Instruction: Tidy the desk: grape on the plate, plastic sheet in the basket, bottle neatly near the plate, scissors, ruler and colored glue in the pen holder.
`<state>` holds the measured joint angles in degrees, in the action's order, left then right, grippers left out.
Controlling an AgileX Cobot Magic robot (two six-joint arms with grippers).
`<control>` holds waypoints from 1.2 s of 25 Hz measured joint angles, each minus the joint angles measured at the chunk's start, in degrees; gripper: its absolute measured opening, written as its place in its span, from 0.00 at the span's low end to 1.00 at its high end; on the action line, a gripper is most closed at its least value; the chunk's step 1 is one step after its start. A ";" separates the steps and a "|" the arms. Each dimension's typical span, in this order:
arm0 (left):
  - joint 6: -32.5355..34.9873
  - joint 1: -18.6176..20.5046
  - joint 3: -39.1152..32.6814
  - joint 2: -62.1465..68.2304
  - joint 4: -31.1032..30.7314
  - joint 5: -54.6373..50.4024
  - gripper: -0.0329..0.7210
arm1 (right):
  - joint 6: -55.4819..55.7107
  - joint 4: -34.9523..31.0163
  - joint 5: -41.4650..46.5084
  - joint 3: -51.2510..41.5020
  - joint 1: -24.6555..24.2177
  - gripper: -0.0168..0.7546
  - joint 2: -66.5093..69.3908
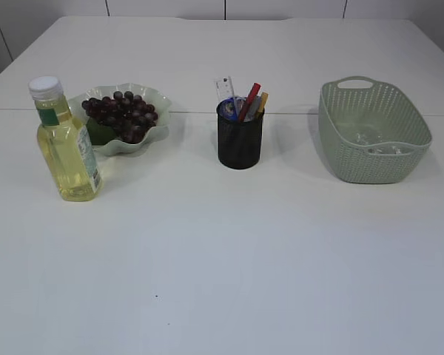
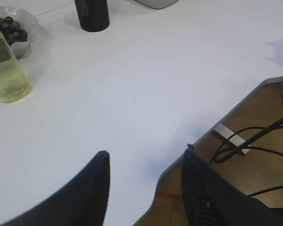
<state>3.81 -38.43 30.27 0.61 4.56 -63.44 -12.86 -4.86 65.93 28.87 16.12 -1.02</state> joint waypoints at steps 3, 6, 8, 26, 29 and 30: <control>-0.22 -0.09 0.00 0.00 0.00 0.00 0.52 | 0.41 0.13 0.00 0.00 0.00 0.62 0.00; -0.24 -0.09 0.00 0.00 -0.08 0.00 0.52 | 0.66 0.13 0.00 0.00 0.00 0.62 0.00; -0.34 0.22 0.00 0.00 0.12 0.00 0.52 | 0.66 0.13 0.00 0.00 -0.86 0.62 0.00; -0.34 26.26 0.00 0.00 0.32 0.00 0.51 | 0.74 0.35 0.00 0.00 -14.54 0.62 0.00; -0.34 26.26 0.00 0.00 0.32 0.00 0.51 | 0.78 0.35 0.00 0.00 -14.54 0.62 0.00; -0.34 26.26 0.00 0.00 0.32 0.00 0.51 | 0.78 0.35 0.00 0.00 -14.54 0.62 0.00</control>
<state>3.47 -12.18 30.27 0.61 4.88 -63.44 -12.08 -4.51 65.93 28.87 1.59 -1.02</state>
